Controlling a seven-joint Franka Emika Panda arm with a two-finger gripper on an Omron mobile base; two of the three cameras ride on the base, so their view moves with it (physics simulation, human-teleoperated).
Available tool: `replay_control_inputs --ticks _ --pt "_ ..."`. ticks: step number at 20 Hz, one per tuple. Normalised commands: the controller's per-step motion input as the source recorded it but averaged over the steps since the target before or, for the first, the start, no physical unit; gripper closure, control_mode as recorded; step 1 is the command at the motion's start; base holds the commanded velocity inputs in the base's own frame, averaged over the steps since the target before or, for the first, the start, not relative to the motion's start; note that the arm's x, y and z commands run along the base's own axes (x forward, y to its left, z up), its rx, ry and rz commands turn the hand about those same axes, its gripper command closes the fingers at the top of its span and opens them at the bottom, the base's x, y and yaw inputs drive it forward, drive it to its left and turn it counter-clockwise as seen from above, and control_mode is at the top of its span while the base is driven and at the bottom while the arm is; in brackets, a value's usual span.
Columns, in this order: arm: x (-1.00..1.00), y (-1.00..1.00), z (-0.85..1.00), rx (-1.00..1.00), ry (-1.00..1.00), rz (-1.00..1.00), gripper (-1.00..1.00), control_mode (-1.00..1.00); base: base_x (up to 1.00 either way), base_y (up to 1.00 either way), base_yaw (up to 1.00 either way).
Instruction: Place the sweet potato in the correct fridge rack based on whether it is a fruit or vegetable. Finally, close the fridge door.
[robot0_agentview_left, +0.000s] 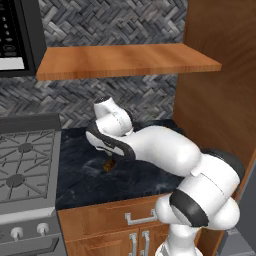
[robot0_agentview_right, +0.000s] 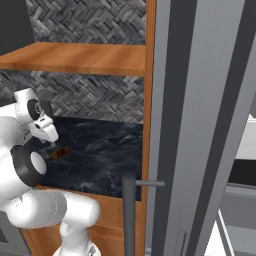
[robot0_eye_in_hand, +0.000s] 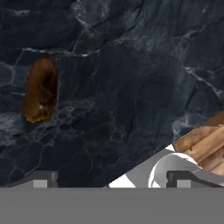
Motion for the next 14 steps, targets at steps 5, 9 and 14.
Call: replay_control_inputs --ticks 5,9,14 --pt "0.36 0.12 -0.42 0.0 0.01 -0.16 -1.0 -1.0 0.0 0.0 0.0" --pt "0.41 0.01 -0.42 0.01 0.0 -0.17 -1.0 -1.0 0.0 0.0 0.0" --pt "0.23 0.0 -0.3 0.05 0.0 -0.1 -1.0 -1.0 0.0 0.0 0.0"
